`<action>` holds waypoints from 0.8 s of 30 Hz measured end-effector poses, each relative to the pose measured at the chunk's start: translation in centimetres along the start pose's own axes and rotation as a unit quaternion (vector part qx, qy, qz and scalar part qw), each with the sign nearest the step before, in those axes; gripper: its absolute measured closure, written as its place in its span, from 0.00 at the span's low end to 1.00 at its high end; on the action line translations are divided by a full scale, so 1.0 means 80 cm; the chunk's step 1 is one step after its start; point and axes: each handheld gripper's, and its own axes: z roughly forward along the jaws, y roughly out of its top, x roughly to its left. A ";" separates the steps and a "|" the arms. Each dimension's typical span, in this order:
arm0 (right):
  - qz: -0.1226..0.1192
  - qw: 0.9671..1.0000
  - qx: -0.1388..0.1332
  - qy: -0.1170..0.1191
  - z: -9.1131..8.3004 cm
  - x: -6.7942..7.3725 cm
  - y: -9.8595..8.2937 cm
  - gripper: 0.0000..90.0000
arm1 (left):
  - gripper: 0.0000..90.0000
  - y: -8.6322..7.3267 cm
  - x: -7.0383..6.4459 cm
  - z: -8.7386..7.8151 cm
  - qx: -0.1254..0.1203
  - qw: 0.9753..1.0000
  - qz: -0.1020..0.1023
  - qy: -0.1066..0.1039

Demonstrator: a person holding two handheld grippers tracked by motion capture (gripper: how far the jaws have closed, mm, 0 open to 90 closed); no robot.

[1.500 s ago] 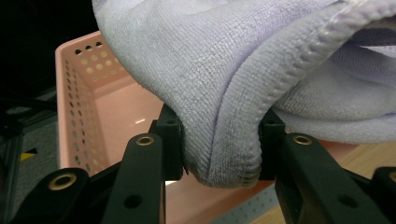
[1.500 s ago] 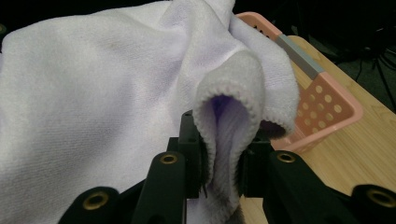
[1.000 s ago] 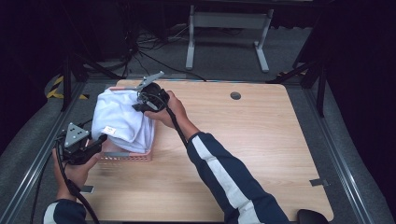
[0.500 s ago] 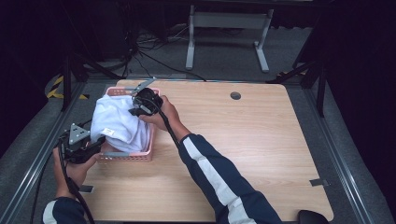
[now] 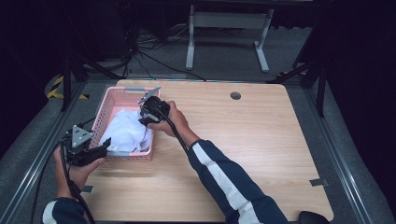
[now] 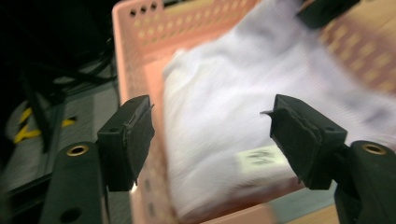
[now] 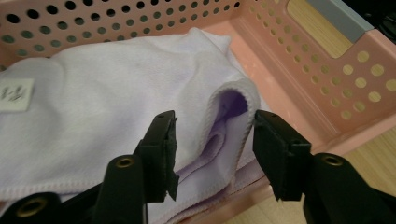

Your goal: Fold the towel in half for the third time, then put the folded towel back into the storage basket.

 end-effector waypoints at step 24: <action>-0.049 0.999 -0.003 -0.018 -0.136 0.006 -0.116 0.50 | 0.33 0.020 -0.142 -0.020 -0.039 0.988 0.088 -0.118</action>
